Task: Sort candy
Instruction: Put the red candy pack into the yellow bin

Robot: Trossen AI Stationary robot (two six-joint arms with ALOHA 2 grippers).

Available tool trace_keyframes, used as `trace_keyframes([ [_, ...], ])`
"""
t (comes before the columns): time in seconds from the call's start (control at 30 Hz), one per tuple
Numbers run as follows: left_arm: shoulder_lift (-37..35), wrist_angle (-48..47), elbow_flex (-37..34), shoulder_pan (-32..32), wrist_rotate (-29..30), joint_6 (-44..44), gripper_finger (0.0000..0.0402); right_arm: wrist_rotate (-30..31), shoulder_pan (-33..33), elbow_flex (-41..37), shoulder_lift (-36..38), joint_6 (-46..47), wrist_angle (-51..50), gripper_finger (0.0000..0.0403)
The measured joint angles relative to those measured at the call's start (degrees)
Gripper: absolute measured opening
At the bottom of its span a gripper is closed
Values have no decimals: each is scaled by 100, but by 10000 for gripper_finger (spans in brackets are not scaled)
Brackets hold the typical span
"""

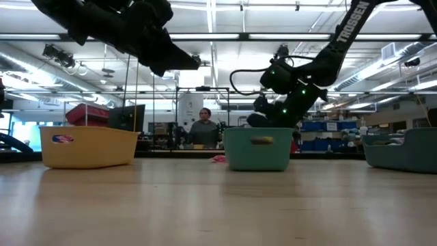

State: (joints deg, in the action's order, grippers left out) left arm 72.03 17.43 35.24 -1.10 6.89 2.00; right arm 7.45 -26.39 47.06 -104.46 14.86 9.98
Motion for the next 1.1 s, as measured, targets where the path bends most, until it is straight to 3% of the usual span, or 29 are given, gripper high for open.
trace_keyframes([
  [0.1, -59, -52, 1, 0, 9, -7, 1, -36, 8, -17, 173, -114, -112, 11],
  [0.3, -170, 10, 4, 11, 398, -339, 1, -97, 233, -40, 829, -171, -220, 7],
  [0.4, -167, -4, 4, 83, 487, -939, 4, -86, 614, -39, 1157, -422, -130, 2],
  [0.47, -144, -5, 4, 87, 483, -795, 13, -88, 947, -38, 1379, -585, 11, 4],
  [0.77, -136, 333, 96, -161, 731, 842, 92, 465, 2365, 75, 1861, -905, 236, 1],
  [1.1, -31, 564, 98, -241, 662, 858, 181, 601, 2780, 470, 1831, -1205, 189, 0],
])
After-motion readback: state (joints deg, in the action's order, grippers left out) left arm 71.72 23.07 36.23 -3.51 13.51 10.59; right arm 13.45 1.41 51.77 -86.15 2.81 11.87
